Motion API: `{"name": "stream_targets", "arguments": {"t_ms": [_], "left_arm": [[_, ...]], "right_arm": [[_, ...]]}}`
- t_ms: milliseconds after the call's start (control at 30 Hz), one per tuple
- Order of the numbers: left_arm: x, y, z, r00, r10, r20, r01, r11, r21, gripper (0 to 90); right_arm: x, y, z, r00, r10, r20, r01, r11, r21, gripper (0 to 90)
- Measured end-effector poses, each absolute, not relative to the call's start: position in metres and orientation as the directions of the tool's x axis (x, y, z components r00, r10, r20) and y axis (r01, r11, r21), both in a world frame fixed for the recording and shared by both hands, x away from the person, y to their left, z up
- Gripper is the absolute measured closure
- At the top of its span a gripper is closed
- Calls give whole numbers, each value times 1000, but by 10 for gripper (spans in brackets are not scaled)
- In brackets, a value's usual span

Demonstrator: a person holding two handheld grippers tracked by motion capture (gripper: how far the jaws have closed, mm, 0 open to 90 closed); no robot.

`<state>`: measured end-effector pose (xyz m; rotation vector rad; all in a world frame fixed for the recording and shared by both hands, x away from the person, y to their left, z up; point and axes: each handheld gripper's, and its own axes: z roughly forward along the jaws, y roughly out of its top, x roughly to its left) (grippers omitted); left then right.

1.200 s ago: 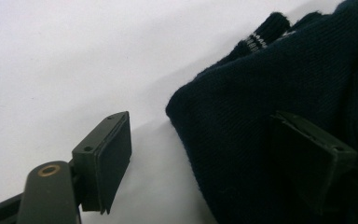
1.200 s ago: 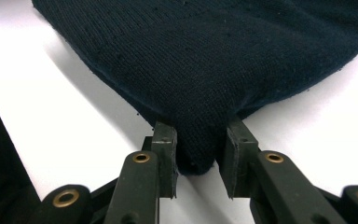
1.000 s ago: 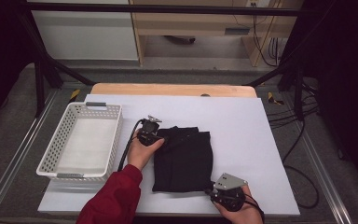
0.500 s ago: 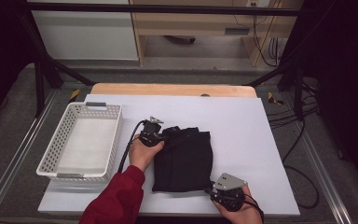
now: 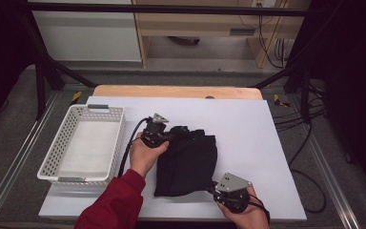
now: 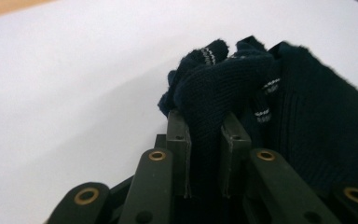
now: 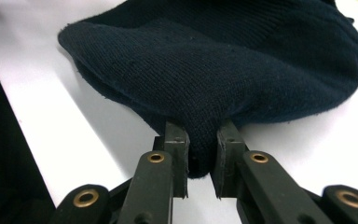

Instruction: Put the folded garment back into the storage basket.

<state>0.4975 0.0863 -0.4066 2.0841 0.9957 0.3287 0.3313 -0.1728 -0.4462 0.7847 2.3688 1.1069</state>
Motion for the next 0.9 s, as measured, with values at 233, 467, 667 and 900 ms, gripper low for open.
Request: {"name": "stream_targets", "arguments": {"t_ms": [233,467,667,900], "left_arm": [[492,91,-377,669,741,-57,492,-384,781,778],[487,102,-341,670,742,9,431,-399,809,779],[485,123,-313,651,758,43,396,-387,832,779],[483,165,-286,610,789,70,383,-372,845,779]], "right_arm": [[336,-165,-429,-769,624,-141,287,533,796,789],[349,-152,-405,-777,610,-157,251,528,812,789],[362,-131,-382,-793,583,-174,213,534,818,789],[378,-94,-352,-819,532,-214,146,555,819,789]]}}
